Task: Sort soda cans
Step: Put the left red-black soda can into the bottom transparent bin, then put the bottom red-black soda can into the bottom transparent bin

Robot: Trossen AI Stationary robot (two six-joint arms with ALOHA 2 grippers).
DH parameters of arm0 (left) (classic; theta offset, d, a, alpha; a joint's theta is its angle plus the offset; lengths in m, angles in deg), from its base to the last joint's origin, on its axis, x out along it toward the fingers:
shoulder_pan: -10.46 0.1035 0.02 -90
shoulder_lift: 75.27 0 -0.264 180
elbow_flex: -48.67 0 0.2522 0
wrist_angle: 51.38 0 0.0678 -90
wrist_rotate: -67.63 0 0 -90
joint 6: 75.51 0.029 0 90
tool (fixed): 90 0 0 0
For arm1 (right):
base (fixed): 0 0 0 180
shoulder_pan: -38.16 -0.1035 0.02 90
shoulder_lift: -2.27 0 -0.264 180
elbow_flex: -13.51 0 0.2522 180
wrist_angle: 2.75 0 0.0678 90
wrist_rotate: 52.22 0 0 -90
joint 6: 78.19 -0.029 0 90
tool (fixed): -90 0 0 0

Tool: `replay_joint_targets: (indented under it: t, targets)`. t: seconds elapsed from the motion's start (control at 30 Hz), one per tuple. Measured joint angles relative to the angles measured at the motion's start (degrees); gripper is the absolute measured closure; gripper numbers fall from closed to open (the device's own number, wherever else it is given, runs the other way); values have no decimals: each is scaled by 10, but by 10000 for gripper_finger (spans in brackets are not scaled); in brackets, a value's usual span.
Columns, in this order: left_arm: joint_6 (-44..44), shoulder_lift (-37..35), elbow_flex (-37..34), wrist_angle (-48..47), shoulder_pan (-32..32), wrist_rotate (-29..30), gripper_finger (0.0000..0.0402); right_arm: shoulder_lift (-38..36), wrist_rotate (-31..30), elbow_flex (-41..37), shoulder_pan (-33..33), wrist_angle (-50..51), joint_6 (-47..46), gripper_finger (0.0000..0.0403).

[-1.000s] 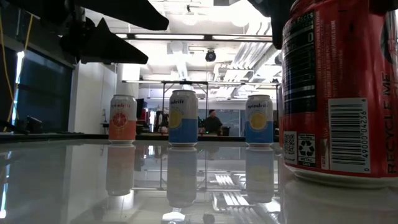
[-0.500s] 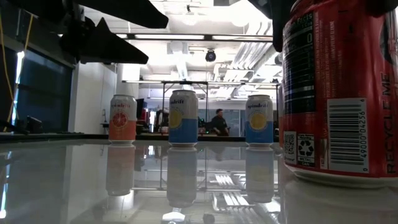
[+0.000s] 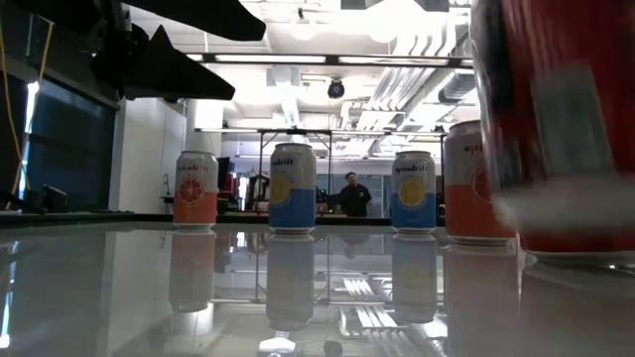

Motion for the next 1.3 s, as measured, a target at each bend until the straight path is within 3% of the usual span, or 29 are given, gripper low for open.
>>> replay_joint_targets:
  t: [0.5,0.93,1.3]
  targets:
    - [0,0,0,0,-2,2,46,34,12,-2,-4,2,18,188]
    - [-1,0,0,0,-2,2,46,34,42,-1,-9,9,-17,50]
    - [-1,0,0,0,-2,3,46,92,57,-1,-19,15,-2,46]
